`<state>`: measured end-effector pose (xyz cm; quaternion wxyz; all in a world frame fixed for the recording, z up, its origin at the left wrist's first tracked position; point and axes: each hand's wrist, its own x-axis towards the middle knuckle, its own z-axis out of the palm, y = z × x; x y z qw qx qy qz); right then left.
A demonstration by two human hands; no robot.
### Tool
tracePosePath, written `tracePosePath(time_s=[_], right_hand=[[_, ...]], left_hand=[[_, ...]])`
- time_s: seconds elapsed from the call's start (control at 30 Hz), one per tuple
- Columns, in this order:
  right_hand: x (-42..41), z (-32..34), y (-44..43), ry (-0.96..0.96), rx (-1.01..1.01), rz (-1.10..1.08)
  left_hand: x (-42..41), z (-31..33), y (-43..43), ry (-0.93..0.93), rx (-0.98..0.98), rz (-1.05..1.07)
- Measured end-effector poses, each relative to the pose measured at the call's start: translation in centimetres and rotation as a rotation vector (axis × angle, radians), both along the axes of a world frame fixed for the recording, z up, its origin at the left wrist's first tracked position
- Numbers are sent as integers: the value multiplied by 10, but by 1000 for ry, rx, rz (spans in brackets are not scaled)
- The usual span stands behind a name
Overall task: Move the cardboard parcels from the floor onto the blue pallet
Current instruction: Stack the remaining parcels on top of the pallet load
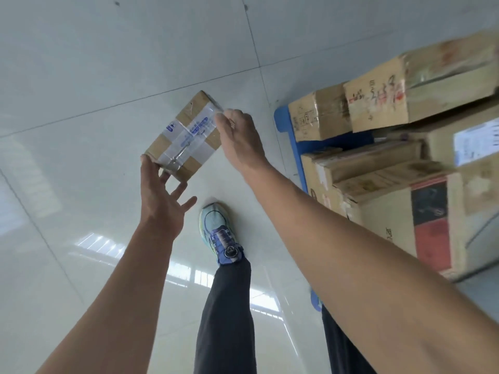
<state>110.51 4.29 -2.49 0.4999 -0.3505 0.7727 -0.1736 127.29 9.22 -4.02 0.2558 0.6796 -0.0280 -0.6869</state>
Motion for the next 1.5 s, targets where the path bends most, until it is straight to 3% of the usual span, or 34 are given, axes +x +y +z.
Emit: tracePosePath(time_s=[0.4, 0.6, 0.83, 1.13, 1.5], right_hand=[[-50, 125, 73, -88, -63, -445], [-91, 182, 89, -123, -99, -563], [-149, 252, 114, -131, -193, -539], [-271, 323, 200, -116, -362, -444], [-425, 337, 285, -27, -317, -410]], left_hand=[[-55, 130, -34, -64, -255, -334], [-108, 194, -44, -97, -369, -425], [-161, 262, -22, -130, -459, -423], [-270, 332, 73, -88, -526, -410], [-392, 357, 180, -10, -491, -544]])
